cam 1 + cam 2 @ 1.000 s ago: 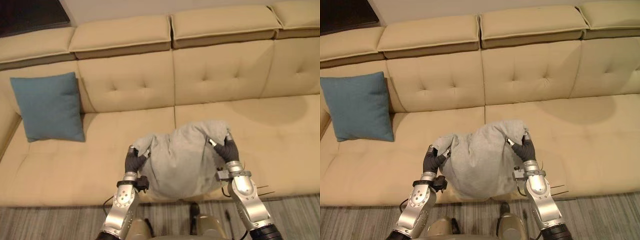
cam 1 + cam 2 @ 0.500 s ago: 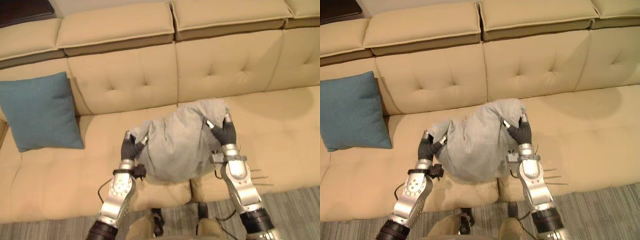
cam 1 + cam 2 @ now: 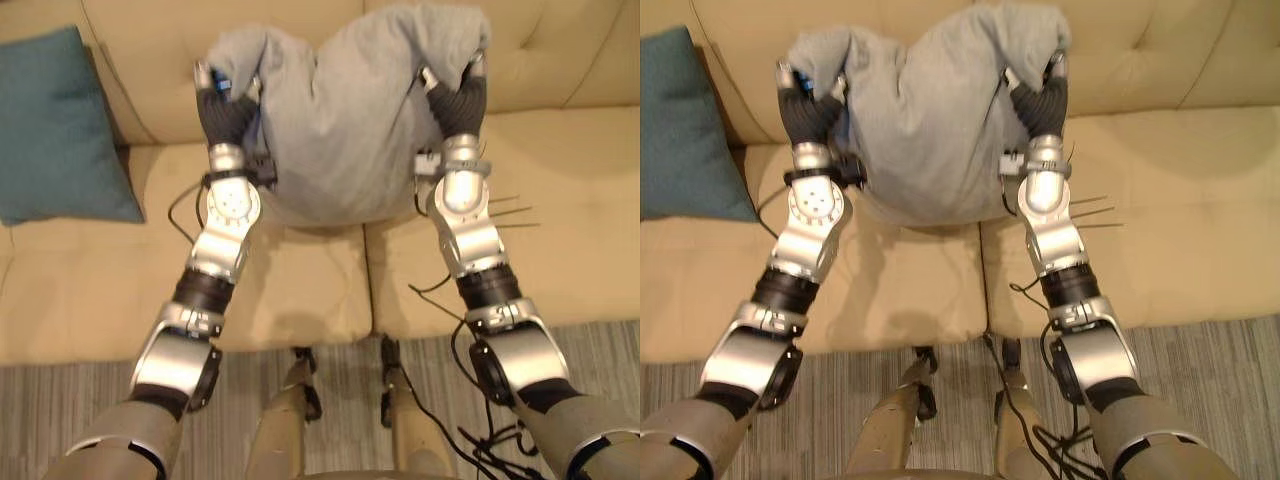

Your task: Pick up cushions and gather them together orderly.

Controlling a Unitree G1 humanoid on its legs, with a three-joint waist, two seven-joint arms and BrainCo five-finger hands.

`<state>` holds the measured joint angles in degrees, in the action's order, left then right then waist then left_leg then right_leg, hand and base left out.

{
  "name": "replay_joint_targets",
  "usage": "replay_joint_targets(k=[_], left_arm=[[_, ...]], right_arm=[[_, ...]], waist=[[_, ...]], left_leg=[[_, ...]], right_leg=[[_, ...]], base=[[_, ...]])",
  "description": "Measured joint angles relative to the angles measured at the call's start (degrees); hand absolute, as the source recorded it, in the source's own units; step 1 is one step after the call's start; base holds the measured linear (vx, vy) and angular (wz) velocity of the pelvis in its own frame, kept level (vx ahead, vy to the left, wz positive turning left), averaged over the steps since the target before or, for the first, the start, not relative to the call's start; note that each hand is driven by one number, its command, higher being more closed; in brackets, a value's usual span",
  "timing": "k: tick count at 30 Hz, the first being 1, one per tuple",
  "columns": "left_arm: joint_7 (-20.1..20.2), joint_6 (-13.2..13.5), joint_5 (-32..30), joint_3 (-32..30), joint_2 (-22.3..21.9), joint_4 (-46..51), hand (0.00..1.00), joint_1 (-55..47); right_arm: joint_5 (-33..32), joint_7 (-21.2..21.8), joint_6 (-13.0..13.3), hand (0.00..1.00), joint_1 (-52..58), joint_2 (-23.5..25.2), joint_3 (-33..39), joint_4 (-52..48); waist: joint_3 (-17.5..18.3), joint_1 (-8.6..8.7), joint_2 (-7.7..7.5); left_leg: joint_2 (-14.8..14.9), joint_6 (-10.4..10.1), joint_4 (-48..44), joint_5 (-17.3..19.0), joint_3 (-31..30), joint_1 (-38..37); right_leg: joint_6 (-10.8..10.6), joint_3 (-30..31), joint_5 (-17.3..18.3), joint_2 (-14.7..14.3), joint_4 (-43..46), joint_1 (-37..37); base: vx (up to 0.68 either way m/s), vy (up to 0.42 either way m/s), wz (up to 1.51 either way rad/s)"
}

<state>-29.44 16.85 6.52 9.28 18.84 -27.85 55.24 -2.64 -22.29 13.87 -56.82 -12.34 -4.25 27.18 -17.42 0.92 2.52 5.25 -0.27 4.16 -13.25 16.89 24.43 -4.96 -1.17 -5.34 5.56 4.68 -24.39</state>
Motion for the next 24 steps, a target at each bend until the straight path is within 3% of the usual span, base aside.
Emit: replay_joint_targets(k=[6, 7, 8, 9, 17, 24], left_arm=[[-0.59, -0.2, 0.18, -0.04, 1.23, -11.09, 1.0, 12.01], [-0.56, -0.22, 0.62, -0.01, 1.52, -12.56, 0.0, 13.83], [-0.57, -0.24, 0.68, -0.04, 1.73, -12.97, 0.0, 14.74], [-0.57, -0.23, 0.69, -0.06, 2.06, -13.58, 0.0, 16.06], [-0.41, 1.3, 1.99, -0.98, 4.03, -15.97, 0.0, 21.69], [3.57, 1.35, 5.96, -3.22, 10.57, -16.86, 0.0, 18.73]], right_arm=[[0.74, -2.11, -0.88, 1.0, -11.9, -0.86, 1.7, 9.13], [0.74, -2.65, -1.01, 1.0, -14.14, -1.49, 1.71, 10.82], [0.73, -2.68, -1.05, 1.0, -15.29, -1.9, 1.65, 11.72], [0.7, -2.75, -1.04, 0.0, -16.94, -2.13, 1.67, 13.42], [0.55, -3.53, -1.0, 0.0, -24.23, -6.69, 2.39, 17.46], [-0.84, -1.42, -1.01, 0.0, -24.5, -13.48, 1.44, 17.47]], waist=[[-5.12, 1.11, 0.02], [-6.1, 1.22, 0.0], [-6.16, 1.24, -0.01], [-6.59, 1.34, 0.0], [-8.81, 1.45, 0.04], [-9.47, 1.39, 0.07]], left_leg=[[-0.28, 0.34, 1.13, -2.66, -0.17, 4.01], [-0.28, 0.25, 1.13, -2.77, -0.08, 4.9], [-0.28, 0.13, 1.13, -2.87, -0.07, 5.84], [-0.24, 0.26, 1.13, -3.07, -0.06, 6.65], [-0.14, -0.17, 1.13, -3.39, -0.97, 9.89], [-0.12, -0.18, 1.13, -3.39, -1.44, 9.86]], right_leg=[[-0.06, 0.06, -0.1, 0.12, 2.35, -5.43], [-0.06, 0.18, -0.14, 0.12, 2.55, -6.46], [-0.06, 0.28, -0.15, 0.13, 2.82, -7.65], [-0.08, 0.12, -0.2, 0.15, 3.08, -8.65], [-0.08, -0.35, -0.2, 0.26, 3.19, -11.9], [-0.06, -0.88, -0.15, 0.69, 3.68, -11.87]], base=[[-0.06, -0.007, 0.02], [-0.02, -0.006, -0.04], [-0.02, -0.014, -0.04], [-0.01, -0.018, -0.04], [0.02, -0.008, 0.0], [0.02, -0.001, 0.02]])
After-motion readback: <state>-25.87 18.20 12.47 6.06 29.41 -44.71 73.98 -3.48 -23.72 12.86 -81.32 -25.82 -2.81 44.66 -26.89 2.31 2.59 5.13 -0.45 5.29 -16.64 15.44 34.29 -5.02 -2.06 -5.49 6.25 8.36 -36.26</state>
